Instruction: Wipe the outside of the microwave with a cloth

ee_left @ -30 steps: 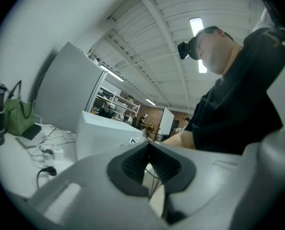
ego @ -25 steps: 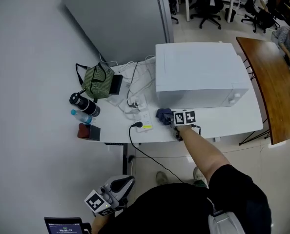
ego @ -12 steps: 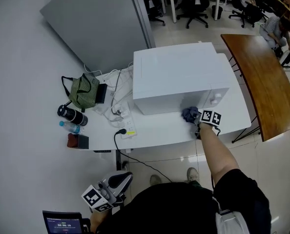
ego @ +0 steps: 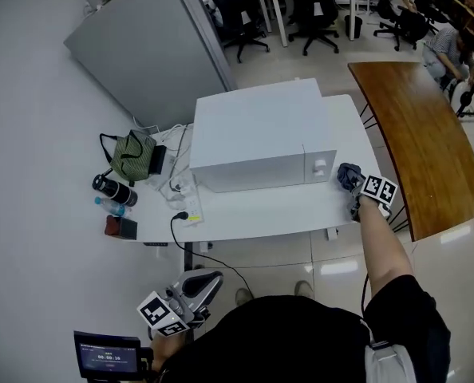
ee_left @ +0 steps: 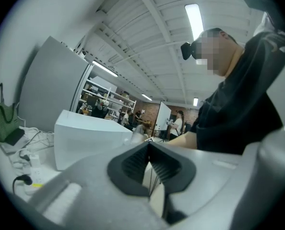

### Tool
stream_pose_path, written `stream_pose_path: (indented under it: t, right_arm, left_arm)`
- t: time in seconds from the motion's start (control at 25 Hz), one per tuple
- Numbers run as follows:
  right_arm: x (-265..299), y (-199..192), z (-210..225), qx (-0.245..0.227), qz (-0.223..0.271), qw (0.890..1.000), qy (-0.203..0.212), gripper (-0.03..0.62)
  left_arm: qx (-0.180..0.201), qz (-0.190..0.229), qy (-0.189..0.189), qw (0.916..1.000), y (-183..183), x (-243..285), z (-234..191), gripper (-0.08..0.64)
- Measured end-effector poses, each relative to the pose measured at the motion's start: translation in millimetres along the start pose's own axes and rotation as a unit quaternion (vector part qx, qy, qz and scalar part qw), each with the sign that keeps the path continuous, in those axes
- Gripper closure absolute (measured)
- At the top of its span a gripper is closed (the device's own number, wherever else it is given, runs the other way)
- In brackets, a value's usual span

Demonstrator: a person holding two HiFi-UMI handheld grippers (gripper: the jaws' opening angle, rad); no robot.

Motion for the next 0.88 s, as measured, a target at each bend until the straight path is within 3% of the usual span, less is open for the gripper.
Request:
stream_pose_path:
  t: [0.08,0.16,0.24,0.28,0.32,0.44,0.6,0.88]
  right_arm:
    - [-7,-30,-28,-0.030,-0.043,0.997,0.063,0.500]
    - [-18,-70,-63,-0.030,-0.085,0.982,0.165,0.500]
    - [-29,-109,-102,0.019,-0.115,0.948,0.295,0.499]
    - [-35,-122,-115,0.036,-0.123,0.933,0.336,0.499]
    - [-43,-129,-122,0.035,-0.126,0.927,0.350,0.497]
    - [-76,-135,-144,-0.026,-0.116,0.928,0.354,0.494]
    - [-117,-155,-207,-0.090,-0.094,0.910,0.395,0.491]
    - [-179,-233,-309,-0.090,0.019,0.904,0.418,0.491]
  left_arm:
    - [0.003,0.018,0.012,0.9998,8,-5,5,0.555]
    - [0.011,0.035,0.021,0.9991,15,-12,9,0.555]
    - [0.019,0.051,0.030,0.9980,13,-18,11,0.555]
    - [0.022,0.060,0.034,0.9974,10,-20,11,0.555]
    - [0.025,0.066,0.035,0.9969,7,-20,11,0.555]
    - [0.038,0.074,0.023,0.9963,12,-26,15,0.555]
    - [0.062,0.084,0.000,0.9945,11,-64,24,0.555]
    - [0.086,0.061,-0.073,0.9917,-44,-157,31,0.555]
Point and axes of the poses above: the fingertips, and each gripper's own axes: x forward along the fingers, z to its right, y out of its top, the point moved 8 cm from there along -x, backward along the fingers, and after that the axes turned 11 degrees about -z, right-handed, at the moved point
